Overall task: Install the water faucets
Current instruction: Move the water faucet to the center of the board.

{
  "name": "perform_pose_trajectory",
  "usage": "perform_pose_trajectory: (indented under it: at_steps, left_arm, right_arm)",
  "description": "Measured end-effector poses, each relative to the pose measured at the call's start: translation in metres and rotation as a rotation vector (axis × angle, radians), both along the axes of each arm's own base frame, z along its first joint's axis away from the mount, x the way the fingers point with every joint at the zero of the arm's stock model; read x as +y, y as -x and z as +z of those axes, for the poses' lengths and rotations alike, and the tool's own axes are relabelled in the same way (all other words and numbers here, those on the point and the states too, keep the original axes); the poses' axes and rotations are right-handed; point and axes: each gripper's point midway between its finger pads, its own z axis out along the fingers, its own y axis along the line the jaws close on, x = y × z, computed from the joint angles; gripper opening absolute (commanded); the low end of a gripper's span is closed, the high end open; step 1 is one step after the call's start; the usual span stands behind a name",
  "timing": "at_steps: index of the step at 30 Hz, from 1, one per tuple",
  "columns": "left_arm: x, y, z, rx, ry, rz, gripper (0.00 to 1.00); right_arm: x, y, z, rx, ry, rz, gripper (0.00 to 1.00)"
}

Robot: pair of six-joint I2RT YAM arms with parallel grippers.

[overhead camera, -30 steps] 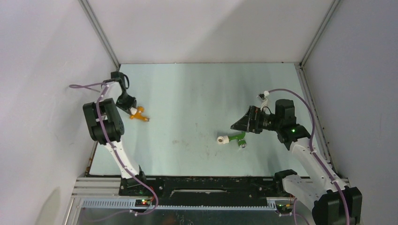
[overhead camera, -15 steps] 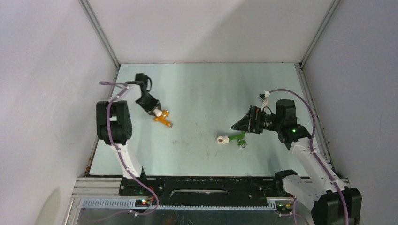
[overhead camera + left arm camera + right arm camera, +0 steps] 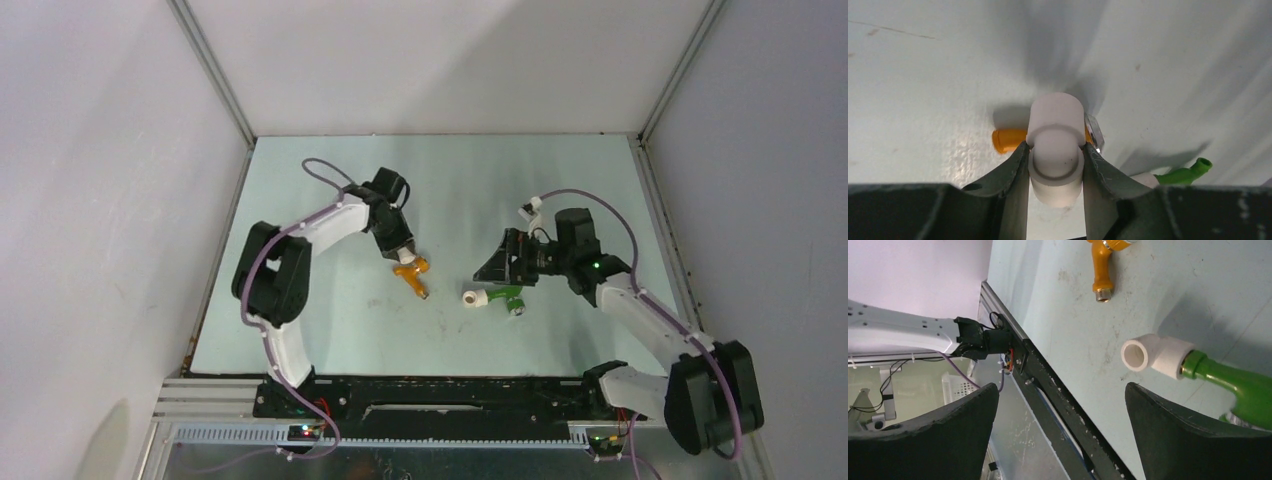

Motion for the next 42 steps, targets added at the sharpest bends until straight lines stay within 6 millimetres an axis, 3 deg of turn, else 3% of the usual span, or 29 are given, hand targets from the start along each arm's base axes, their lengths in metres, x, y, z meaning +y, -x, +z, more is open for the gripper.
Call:
perform_pose_trajectory:
  at_steps: [2, 7, 9, 11, 15, 18, 21, 24, 31, 35, 38, 42]
  left_arm:
    - [0.002, 0.0, 0.015, -0.061, -0.038, -0.018, 0.0]
    - [0.025, 0.001, 0.079, -0.283, -0.036, 0.029, 0.0]
    - [0.036, 0.014, 0.085, -0.318, -0.029, 0.047, 0.0]
    - [0.045, 0.03, 0.074, -0.313, -0.031, 0.059, 0.0]
    - [0.062, 0.062, 0.025, -0.212, -0.054, 0.089, 0.0]
    - [0.08, 0.078, -0.001, -0.14, -0.078, 0.127, 0.0]
    - [0.093, 0.075, -0.003, -0.137, -0.079, 0.172, 0.0]
    - [0.102, 0.065, 0.007, -0.182, -0.065, 0.211, 0.0]
    - [0.117, 0.054, 0.029, -0.27, -0.05, 0.241, 0.0]
    - [0.12, 0.057, 0.026, -0.275, -0.035, 0.236, 0.0]
    - [0.116, 0.064, 0.02, -0.253, -0.012, 0.211, 0.0]
    - [0.105, 0.071, 0.012, -0.234, 0.046, 0.183, 0.0]
  right_arm:
    - [0.008, -0.004, -0.009, 0.007, 0.006, 0.016, 0.96]
    - [0.028, -0.016, -0.041, 0.088, 0.044, 0.054, 0.92]
    - [0.042, -0.027, -0.05, 0.107, 0.061, 0.075, 0.9]
    - [0.056, -0.037, -0.052, 0.101, 0.064, 0.1, 0.89]
    - [0.098, -0.051, -0.057, 0.066, 0.059, 0.174, 0.86]
    - [0.121, -0.044, -0.079, 0.08, 0.081, 0.216, 0.86]
    - [0.135, -0.028, -0.105, 0.124, 0.121, 0.243, 0.85]
    - [0.15, -0.01, -0.121, 0.155, 0.139, 0.277, 0.85]
    - [0.202, 0.014, -0.099, 0.058, 0.074, 0.397, 0.86]
    - [0.206, 0.017, -0.086, 0.012, 0.069, 0.416, 0.89]
    - [0.192, -0.001, -0.074, -0.027, 0.087, 0.369, 0.89]
    - [0.167, -0.052, -0.059, -0.068, 0.107, 0.265, 0.88]
